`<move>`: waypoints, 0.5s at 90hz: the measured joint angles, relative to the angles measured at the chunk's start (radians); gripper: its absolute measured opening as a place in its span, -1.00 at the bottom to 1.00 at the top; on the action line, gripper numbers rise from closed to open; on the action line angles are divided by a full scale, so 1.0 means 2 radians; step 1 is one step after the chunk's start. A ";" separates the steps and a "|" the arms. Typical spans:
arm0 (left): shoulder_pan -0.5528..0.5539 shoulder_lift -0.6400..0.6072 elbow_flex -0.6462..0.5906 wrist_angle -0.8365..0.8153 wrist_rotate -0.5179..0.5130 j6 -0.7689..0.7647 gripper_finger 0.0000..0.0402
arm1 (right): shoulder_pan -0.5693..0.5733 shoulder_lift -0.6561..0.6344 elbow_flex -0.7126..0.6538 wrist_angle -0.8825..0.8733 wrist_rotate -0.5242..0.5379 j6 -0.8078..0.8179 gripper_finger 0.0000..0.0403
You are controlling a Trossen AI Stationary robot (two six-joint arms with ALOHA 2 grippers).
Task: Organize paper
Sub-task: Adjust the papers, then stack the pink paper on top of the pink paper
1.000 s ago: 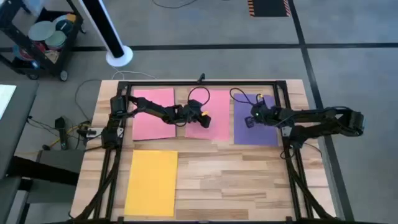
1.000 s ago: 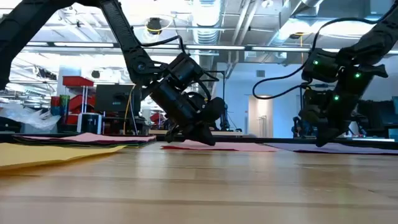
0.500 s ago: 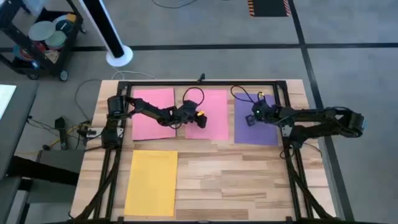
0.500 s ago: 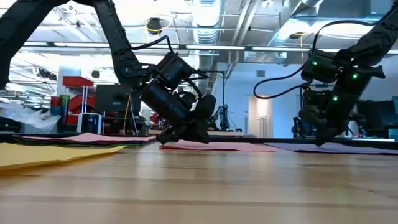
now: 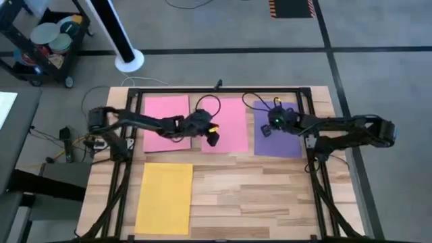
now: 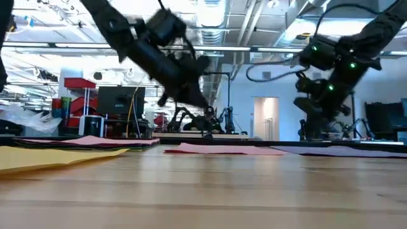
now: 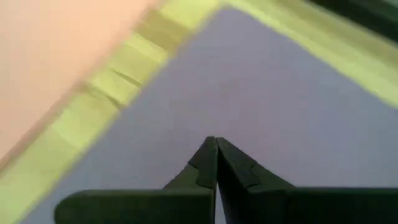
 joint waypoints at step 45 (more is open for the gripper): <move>-0.053 -0.028 0.000 -0.014 -0.054 0.054 -1.00 | 0.033 -0.001 0.017 0.087 -0.040 -0.072 -1.00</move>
